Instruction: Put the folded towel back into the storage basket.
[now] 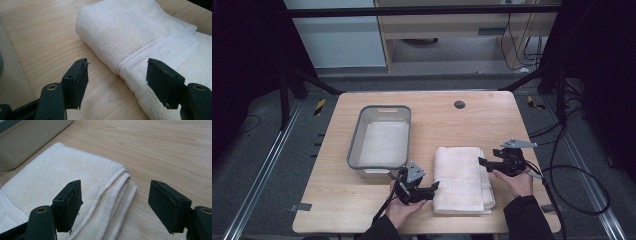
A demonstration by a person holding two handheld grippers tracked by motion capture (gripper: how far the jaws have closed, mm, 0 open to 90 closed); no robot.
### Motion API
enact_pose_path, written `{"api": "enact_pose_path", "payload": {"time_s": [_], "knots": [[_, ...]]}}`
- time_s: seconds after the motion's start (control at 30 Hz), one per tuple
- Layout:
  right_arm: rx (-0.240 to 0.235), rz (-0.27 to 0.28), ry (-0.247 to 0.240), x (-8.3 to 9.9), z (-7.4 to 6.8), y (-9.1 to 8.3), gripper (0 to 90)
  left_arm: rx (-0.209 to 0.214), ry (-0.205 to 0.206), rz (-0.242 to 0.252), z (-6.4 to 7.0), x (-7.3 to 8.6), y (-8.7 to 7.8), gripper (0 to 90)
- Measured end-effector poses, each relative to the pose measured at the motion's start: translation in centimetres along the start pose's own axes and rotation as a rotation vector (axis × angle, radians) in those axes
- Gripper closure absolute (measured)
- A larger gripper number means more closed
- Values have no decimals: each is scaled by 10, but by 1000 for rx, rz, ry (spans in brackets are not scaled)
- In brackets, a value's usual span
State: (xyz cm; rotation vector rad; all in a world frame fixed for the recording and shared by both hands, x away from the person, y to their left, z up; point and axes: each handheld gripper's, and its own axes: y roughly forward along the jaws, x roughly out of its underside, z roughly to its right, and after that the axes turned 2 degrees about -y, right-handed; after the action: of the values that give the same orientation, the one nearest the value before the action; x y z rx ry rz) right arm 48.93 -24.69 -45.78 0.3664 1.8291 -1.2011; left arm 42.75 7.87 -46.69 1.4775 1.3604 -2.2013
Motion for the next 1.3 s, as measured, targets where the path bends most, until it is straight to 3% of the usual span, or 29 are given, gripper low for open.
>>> {"api": "enact_pose_path", "payload": {"time_s": [0.33,0.6,0.73,1.03,1.23,1.3], "knots": [[-9,-36,11,8,1,12,283,6,3,-23,3,5,11,318],[-17,-54,6,12,-2,20,292,39,1,-40,10,7,19,303],[-41,-49,33,13,-4,23,297,44,1,-63,11,10,24,302],[-44,-80,29,17,-7,32,305,54,-27,-94,12,14,33,305],[-48,-109,63,19,-6,38,311,70,-39,-118,10,13,37,306],[-50,-116,77,20,-7,39,316,54,-14,-119,13,13,37,314]]}}
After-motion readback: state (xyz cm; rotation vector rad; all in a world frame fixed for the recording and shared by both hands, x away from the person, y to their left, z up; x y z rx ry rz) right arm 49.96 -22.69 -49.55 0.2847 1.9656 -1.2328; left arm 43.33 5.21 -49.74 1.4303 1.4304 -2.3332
